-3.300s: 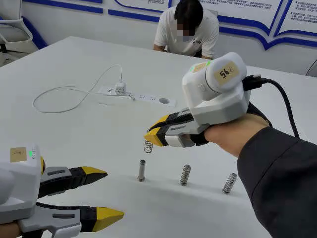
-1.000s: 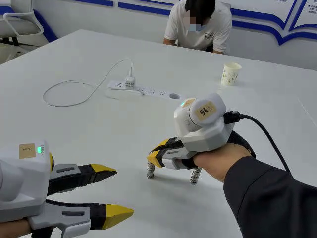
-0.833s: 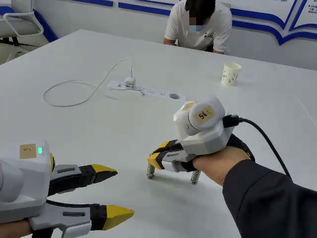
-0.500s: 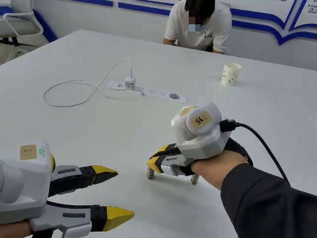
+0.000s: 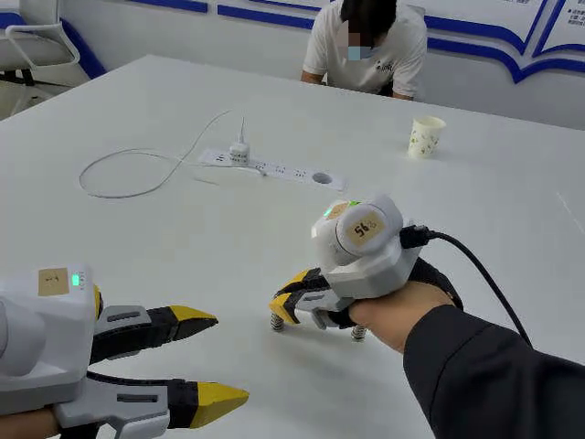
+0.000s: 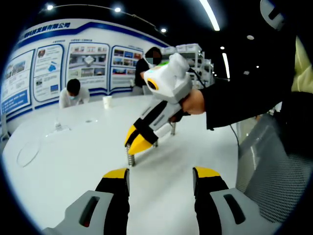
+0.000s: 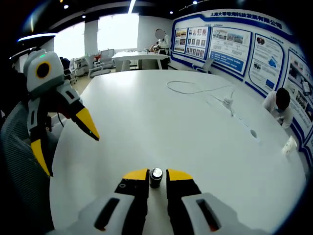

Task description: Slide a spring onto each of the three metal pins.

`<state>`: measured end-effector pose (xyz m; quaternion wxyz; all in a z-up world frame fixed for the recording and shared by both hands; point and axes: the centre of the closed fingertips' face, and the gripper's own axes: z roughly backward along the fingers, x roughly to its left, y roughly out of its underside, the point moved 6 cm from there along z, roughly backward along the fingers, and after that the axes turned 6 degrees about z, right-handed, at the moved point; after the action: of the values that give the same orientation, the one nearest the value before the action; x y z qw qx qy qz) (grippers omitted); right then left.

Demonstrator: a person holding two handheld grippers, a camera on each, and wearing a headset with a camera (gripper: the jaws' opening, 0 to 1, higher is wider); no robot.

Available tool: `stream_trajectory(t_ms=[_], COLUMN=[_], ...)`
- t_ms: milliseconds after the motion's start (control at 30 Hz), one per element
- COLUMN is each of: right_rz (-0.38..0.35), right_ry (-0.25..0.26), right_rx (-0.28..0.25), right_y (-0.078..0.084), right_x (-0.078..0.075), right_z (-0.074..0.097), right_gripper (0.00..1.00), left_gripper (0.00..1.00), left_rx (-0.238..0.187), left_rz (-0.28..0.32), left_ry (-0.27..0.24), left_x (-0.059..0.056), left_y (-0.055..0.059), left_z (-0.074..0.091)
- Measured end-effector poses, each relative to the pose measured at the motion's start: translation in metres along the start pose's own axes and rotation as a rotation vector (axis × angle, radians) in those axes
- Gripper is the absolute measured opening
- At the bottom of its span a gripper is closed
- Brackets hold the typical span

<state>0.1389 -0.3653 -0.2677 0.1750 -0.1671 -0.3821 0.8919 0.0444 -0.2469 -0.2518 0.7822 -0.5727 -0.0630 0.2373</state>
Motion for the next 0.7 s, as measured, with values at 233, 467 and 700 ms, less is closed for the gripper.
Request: stream_trajectory(t_ms=[233,467,700], right_rz=[0.004,0.002,-0.011], right_ry=[0.011,0.026,0.039], right_rx=[-0.007,-0.026,-0.042], right_y=[-0.001,-0.002,0.000], right_x=[0.000,0.003,0.007], right_z=[0.005,0.015,0.025], right_gripper=[0.18,0.21,0.23], left_gripper=[0.54,0.54,0.56], left_rx=[-0.004,-0.013,-0.021], left_rz=[-0.001,0.002,0.005], left_ry=[-0.002,-0.009,-0.014], left_x=[0.000,0.001,0.002], left_y=[-0.001,-0.002,-0.004], left_z=[0.000,0.000,-0.001])
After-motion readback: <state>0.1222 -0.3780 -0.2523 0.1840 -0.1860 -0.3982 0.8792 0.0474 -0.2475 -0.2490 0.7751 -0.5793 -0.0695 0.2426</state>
